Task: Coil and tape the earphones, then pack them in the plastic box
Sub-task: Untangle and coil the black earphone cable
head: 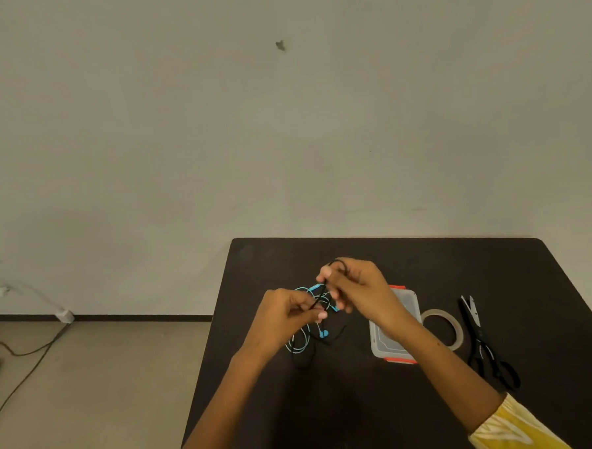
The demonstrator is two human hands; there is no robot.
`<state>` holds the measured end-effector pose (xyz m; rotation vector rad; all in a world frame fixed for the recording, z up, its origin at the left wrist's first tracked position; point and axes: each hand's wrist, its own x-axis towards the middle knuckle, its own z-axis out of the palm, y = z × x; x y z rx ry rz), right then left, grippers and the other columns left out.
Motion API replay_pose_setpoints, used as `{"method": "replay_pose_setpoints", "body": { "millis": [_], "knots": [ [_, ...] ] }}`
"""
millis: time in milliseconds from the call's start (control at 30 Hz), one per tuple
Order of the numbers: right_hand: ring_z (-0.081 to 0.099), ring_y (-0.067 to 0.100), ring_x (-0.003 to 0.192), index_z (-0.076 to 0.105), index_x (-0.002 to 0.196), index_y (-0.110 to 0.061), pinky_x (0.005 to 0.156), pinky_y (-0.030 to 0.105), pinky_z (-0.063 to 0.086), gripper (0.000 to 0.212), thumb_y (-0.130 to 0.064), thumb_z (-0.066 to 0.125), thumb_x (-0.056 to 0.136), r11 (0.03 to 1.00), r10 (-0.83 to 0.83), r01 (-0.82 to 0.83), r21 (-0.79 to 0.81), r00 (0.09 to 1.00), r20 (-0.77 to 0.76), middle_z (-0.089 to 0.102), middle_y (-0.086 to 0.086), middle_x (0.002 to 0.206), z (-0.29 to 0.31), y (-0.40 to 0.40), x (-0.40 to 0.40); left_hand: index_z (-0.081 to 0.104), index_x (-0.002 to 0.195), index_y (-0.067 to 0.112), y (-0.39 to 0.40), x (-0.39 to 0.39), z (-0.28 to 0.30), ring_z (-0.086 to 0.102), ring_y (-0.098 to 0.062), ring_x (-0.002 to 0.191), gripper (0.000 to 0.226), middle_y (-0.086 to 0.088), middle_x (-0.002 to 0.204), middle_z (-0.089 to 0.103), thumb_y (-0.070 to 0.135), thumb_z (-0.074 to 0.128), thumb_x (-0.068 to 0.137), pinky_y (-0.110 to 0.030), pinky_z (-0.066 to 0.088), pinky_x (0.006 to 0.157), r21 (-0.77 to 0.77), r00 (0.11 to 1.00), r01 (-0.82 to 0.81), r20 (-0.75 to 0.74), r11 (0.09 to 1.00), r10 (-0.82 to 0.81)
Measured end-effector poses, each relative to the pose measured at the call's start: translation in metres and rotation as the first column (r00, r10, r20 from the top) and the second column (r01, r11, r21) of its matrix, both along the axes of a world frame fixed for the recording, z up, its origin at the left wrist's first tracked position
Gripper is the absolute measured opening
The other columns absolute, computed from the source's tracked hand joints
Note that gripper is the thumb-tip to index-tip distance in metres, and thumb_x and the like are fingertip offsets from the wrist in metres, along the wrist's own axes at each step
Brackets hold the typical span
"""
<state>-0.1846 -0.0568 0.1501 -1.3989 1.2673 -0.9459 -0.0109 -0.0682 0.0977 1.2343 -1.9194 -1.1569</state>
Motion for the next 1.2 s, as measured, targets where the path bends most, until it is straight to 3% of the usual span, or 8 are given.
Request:
{"method": "replay_pose_setpoints", "body": {
  "millis": [233, 333, 400, 533, 667, 833, 967, 1200],
  "knots": [
    [0.048, 0.007, 0.046, 0.058, 0.076, -0.012, 0.047, 0.018, 0.044, 0.029, -0.028, 0.046, 0.096, 0.982, -0.188, 0.183, 0.044, 0.966, 0.177, 0.052, -0.003, 0.052, 0.014, 0.006, -0.047, 0.077, 0.081, 0.022, 0.006, 0.033, -0.013, 0.071, -0.007, 0.076, 0.007, 0.006, 0.076, 0.075, 0.017, 0.077, 0.076, -0.014, 0.051, 0.068, 0.104, 0.989, -0.139, -0.043, 0.985, 0.144],
    [0.048, 0.004, 0.042, 0.055, 0.071, -0.007, 0.049, 0.018, 0.046, 0.040, -0.043, 0.051, 0.088, 0.979, -0.204, 0.201, -0.032, 0.972, -0.121, 0.052, 0.002, 0.052, 0.011, 0.006, -0.059, 0.077, 0.079, 0.022, 0.003, 0.034, -0.005, 0.071, -0.010, 0.074, 0.005, 0.004, 0.074, 0.075, 0.018, 0.075, 0.077, -0.017, 0.051, 0.071, 0.081, 0.978, -0.179, -0.091, 0.981, 0.186],
    [0.050, 0.003, 0.045, 0.056, 0.081, -0.011, 0.049, 0.014, 0.046, 0.036, -0.047, 0.057, 0.084, 0.993, -0.082, 0.039, -0.113, 0.913, -0.400, 0.052, 0.000, 0.057, 0.012, 0.007, -0.062, 0.077, 0.082, 0.022, 0.000, 0.026, 0.008, 0.071, -0.008, 0.073, 0.005, 0.006, 0.072, 0.075, 0.021, 0.073, 0.080, -0.019, 0.053, 0.072, 0.019, 0.986, -0.148, -0.078, 0.989, 0.149],
    [0.052, 0.004, 0.050, 0.052, 0.114, -0.030, 0.055, 0.025, 0.047, 0.055, -0.063, 0.063, 0.071, 0.978, 0.171, -0.210, -0.019, 0.843, -0.510, 0.055, -0.003, 0.058, 0.020, 0.013, -0.039, 0.077, 0.087, 0.022, -0.004, -0.005, 0.036, 0.067, 0.000, 0.072, 0.008, 0.010, 0.075, 0.073, 0.025, 0.071, 0.083, -0.013, 0.051, 0.069, -0.157, 0.999, -0.010, 0.033, 0.988, 0.015],
    [0.061, 0.008, 0.053, 0.064, 0.097, -0.020, 0.067, 0.028, 0.055, 0.026, -0.044, 0.055, 0.090, 0.966, 0.093, -0.235, -0.107, 0.703, -0.705, 0.055, -0.011, 0.060, 0.028, 0.008, -0.019, 0.074, 0.084, 0.021, -0.004, -0.022, 0.051, 0.066, -0.005, 0.068, 0.008, 0.007, 0.072, 0.071, 0.026, 0.067, 0.086, -0.024, 0.055, 0.067, -0.247, 0.994, 0.031, 0.107, 0.969, -0.005],
    [0.063, 0.008, 0.053, 0.061, 0.078, -0.020, 0.068, 0.028, 0.054, 0.026, -0.035, 0.049, 0.096, 0.952, 0.161, -0.296, -0.078, 0.701, -0.695, 0.060, -0.007, 0.056, 0.040, 0.004, -0.028, 0.069, 0.083, 0.017, 0.000, -0.013, 0.044, 0.068, -0.008, 0.065, 0.006, 0.001, 0.068, 0.070, 0.021, 0.073, 0.082, -0.024, 0.056, 0.067, -0.146, 1.000, -0.003, -0.010, 0.989, 0.002],
    [0.065, 0.008, 0.057, 0.058, 0.082, -0.018, 0.068, 0.032, 0.054, 0.030, -0.047, 0.054, 0.090, 0.949, 0.207, -0.306, -0.071, 0.780, -0.591, 0.065, 0.006, 0.065, 0.039, 0.006, -0.031, 0.071, 0.080, 0.020, -0.003, -0.007, 0.027, 0.067, -0.007, 0.067, 0.005, 0.007, 0.069, 0.070, 0.024, 0.072, 0.082, -0.021, 0.053, 0.065, -0.151, 0.995, 0.042, 0.094, 0.988, -0.028],
    [0.059, 0.009, 0.046, 0.053, 0.066, -0.023, 0.052, 0.009, 0.047, 0.024, -0.025, 0.068, 0.084, 0.911, -0.206, 0.051, -0.409, 0.916, -0.344, 0.056, 0.011, 0.054, 0.042, 0.001, -0.059, 0.077, 0.089, 0.014, -0.020, 0.019, -0.009, 0.068, -0.002, 0.072, 0.009, 0.000, 0.080, 0.075, 0.017, 0.073, 0.081, -0.012, 0.051, 0.066, -0.073, 0.963, -0.168, 0.202, 0.983, 0.179]
  ]
}}
